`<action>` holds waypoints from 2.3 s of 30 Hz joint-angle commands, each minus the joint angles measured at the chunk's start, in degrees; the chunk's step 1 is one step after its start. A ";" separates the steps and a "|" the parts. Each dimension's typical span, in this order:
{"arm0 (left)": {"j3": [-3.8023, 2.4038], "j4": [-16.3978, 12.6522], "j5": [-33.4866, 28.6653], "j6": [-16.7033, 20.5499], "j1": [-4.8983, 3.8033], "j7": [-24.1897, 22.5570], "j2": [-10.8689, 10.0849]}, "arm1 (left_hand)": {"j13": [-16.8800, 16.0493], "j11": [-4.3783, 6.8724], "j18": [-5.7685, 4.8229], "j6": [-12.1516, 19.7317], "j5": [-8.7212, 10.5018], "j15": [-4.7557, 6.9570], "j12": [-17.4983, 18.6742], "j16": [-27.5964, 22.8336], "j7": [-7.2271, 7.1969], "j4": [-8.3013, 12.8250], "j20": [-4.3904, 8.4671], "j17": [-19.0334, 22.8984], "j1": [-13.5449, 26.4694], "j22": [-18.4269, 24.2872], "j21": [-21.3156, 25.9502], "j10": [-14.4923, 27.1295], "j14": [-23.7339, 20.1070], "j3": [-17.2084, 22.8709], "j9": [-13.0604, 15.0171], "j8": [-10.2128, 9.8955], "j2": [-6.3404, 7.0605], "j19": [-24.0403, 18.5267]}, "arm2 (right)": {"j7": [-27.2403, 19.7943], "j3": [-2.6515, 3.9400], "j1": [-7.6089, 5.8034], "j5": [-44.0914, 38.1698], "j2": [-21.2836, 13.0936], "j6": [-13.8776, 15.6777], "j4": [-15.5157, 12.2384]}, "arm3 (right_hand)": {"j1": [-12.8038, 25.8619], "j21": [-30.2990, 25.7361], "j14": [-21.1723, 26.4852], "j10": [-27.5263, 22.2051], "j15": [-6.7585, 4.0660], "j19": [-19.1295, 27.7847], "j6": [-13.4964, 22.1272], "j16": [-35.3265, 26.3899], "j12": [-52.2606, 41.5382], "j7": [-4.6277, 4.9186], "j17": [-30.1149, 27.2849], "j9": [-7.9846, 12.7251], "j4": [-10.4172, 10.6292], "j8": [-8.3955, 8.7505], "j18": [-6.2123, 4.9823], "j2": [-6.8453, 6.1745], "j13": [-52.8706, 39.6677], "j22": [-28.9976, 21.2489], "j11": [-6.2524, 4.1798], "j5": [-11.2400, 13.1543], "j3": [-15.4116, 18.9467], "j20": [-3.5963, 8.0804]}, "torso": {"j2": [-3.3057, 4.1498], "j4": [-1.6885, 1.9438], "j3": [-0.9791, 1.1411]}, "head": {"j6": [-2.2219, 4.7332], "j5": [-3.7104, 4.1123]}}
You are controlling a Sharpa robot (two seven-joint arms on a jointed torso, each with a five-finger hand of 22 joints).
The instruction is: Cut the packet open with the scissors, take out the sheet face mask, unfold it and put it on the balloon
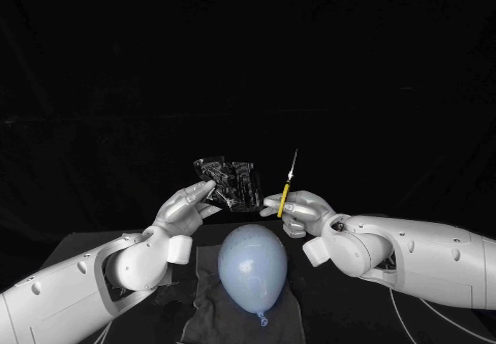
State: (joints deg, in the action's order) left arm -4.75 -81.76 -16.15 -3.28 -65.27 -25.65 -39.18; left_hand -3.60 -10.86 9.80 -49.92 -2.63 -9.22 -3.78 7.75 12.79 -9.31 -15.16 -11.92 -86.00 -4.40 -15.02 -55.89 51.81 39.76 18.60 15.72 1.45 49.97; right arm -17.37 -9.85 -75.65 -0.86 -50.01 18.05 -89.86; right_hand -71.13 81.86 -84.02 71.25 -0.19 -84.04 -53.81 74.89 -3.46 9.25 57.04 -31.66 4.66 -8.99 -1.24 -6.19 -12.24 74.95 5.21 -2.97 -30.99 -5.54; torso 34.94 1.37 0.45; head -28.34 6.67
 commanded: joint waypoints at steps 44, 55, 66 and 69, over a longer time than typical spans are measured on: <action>0.06 0.49 2.04 -2.95 -0.24 5.50 0.48 | 0.04 -0.03 0.80 0.05 -0.18 -0.06 0.21 -0.35 -0.04 0.38 0.16 0.11 0.38 0.13 -0.25 0.12 0.38 0.06 0.14 0.55 -0.59 0.88 | -3.76 0.25 0.01 2.76 0.41 -2.15 -0.65 | -4.88 0.22 0.03 -0.88 1.02 -1.58 -1.00 1.82 -0.81 0.54 1.21 3.06 2.83 3.24 -0.82 -0.26 8.01 11.08 0.23 0.17 8.70 -1.39 | 0.02 0.04 -0.03 | 0.23 1.04; 0.17 0.95 2.37 -2.17 -0.27 7.15 0.13 | 0.06 -0.06 0.76 0.13 -0.18 -0.07 0.26 -0.44 0.08 0.38 0.17 0.15 0.61 0.21 -0.15 0.18 0.35 0.00 0.17 0.55 -0.49 0.89 | -3.75 0.35 0.01 1.67 0.10 0.44 -0.90 | -9.04 1.06 -0.24 10.40 -2.03 -2.11 -6.57 1.78 -3.87 -2.69 1.27 -0.01 -3.06 -1.08 -0.59 4.62 5.98 11.64 -3.29 0.10 -1.29 1.54 | -0.01 0.05 -0.09 | 0.22 1.25; 0.57 1.18 3.43 -2.86 -0.42 10.92 0.03 | 0.07 -1.27 0.57 1.83 -0.15 -1.00 0.32 -1.72 1.80 0.98 -0.68 0.75 3.54 0.71 1.58 2.54 -0.96 -3.85 0.14 -0.17 3.44 -0.66 | -3.12 0.38 0.02 -0.74 -0.10 4.07 -2.14 | -6.77 1.72 -0.59 11.74 -2.46 -2.52 -6.48 2.22 -4.10 -3.17 2.28 -2.49 -4.86 -2.52 -0.40 4.07 3.99 12.04 -3.75 0.16 -3.59 1.99 | -0.01 0.09 -0.13 | 0.04 1.44; 0.68 1.18 3.69 -2.99 -0.44 11.54 0.01 | 0.03 -1.40 0.60 2.40 -0.15 -1.12 0.26 -1.93 1.95 1.03 -0.93 0.83 4.24 0.72 2.06 2.97 -1.13 -5.35 0.03 -0.52 4.39 -1.01 | -2.97 0.38 0.02 -1.06 -0.20 4.46 -2.38 | -6.35 1.77 -0.63 11.84 -2.50 -2.56 -6.38 2.28 -4.09 -3.21 2.41 -2.95 -5.21 -2.74 -0.38 3.99 3.61 12.08 -3.80 0.16 -4.01 2.04 | -0.03 0.04 -0.12 | 0.06 1.43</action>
State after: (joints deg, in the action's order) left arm -4.07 -80.43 -13.39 -5.43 -65.60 -16.14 -39.28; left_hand -3.54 -12.39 9.86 -47.88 -2.91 -10.10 -3.78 5.98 12.20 -8.33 -16.18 -11.15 -81.74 -3.74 -13.17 -53.33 50.93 34.69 18.72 15.42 5.35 49.34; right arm -20.01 -9.57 -75.60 -0.17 -50.25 21.27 -91.94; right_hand -77.87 83.32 -83.94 73.53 -2.38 -84.00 -60.25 76.81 -7.25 6.27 59.34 -34.44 -0.19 -11.46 -1.24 -2.21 -8.53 74.94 6.09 -2.95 -34.41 -3.89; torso 34.93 1.41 0.34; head -28.26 8.11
